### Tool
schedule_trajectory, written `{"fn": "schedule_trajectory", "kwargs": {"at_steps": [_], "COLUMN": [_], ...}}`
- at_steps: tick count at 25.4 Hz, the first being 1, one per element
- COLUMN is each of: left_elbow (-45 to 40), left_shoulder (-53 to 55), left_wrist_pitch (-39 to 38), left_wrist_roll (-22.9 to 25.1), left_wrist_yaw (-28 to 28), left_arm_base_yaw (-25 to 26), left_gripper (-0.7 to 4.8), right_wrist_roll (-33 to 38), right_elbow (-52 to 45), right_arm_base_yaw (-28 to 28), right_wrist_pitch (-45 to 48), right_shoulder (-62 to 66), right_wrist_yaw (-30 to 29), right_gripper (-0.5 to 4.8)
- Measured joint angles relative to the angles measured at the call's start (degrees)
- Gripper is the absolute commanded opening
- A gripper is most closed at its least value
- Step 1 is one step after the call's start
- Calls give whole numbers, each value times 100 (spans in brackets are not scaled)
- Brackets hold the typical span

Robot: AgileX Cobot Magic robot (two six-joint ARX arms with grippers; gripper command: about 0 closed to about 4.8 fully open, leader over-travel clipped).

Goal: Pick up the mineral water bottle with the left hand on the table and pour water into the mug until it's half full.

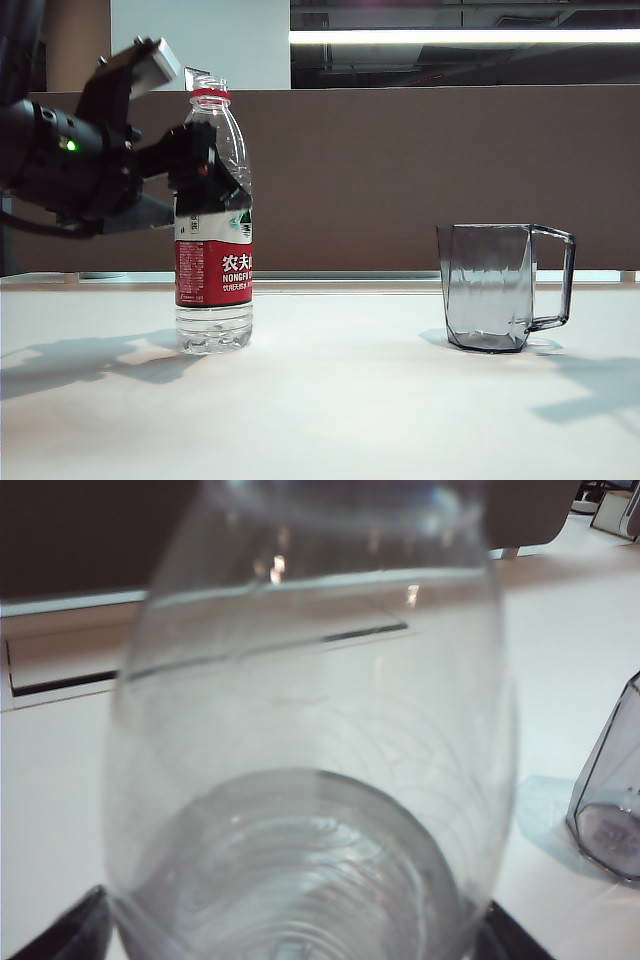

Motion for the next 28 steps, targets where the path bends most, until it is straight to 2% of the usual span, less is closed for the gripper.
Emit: {"fn": "schedule_trajectory", "kwargs": {"at_steps": [4, 19, 21, 25, 26, 28], "left_elbow": [87, 494, 494, 494, 494, 494], "left_shoulder": [369, 807, 807, 807, 807, 804], "left_wrist_pitch": [404, 553, 553, 553, 551, 557], "left_wrist_roll": [-2, -2, -2, -2, 0, 2], "left_wrist_yaw": [-2, 0, -2, 0, 0, 11], "left_arm_base_yaw": [0, 0, 0, 0, 0, 0], "left_gripper": [479, 479, 434, 413, 356, 290], "right_wrist_roll": [2, 2, 2, 2, 2, 0], "right_elbow": [4, 9, 9, 9, 9, 9], "right_arm_base_yaw": [0, 0, 0, 0, 0, 0], "right_wrist_pitch": [-122, -186, -188, -203, -212, -267], "right_shoulder": [0, 0, 0, 0, 0, 0], "right_wrist_yaw": [-2, -4, -4, -4, -2, -4], "right_gripper": [-9, -9, -9, -9, -9, -9]}}
